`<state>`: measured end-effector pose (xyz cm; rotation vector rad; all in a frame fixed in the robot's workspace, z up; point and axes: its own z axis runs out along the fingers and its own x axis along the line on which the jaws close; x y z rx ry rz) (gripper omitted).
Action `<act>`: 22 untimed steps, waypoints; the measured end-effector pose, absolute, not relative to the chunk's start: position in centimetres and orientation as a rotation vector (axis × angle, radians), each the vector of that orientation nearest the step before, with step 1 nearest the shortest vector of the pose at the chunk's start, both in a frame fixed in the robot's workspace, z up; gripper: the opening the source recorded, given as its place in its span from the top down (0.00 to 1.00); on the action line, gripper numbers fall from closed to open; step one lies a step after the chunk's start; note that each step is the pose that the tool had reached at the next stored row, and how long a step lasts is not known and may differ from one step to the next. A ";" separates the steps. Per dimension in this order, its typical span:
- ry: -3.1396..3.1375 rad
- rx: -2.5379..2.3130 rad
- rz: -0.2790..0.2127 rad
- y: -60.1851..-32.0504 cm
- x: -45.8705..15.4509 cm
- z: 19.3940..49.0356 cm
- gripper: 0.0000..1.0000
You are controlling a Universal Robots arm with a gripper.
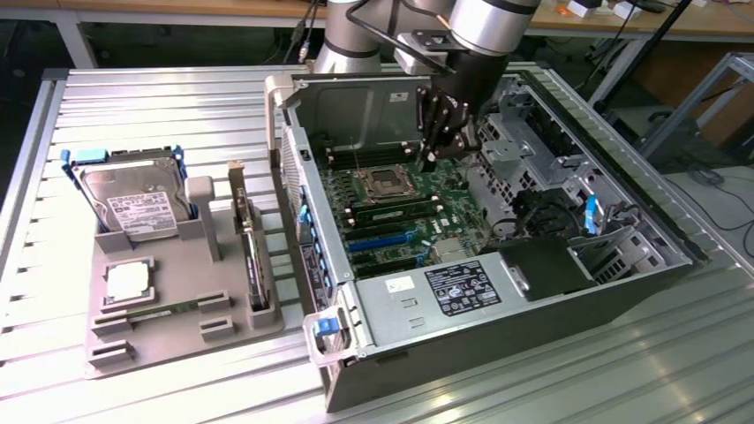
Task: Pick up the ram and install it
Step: 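Press down the ram until it locks into place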
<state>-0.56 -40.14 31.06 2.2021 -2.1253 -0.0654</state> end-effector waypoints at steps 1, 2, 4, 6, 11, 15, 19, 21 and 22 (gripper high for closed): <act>-2.125 2.202 -0.065 -40.1 -0.6 31.1 0.89; -2.125 2.202 -0.065 -40.1 -0.6 31.1 0.89; -2.127 2.204 -0.061 -40.1 -0.5 30.2 0.89; -2.127 2.204 -0.060 -40.1 0.7 29.7 0.89; -2.127 2.203 -0.057 -40.3 3.3 27.8 0.89; -2.125 2.201 -0.052 -40.9 3.3 26.4 0.89; -2.122 2.198 -0.046 -41.1 3.3 25.3 0.89; -2.123 2.197 -0.046 -40.3 3.3 24.7 0.89; -2.123 2.196 -0.045 -40.0 3.3 24.2 0.89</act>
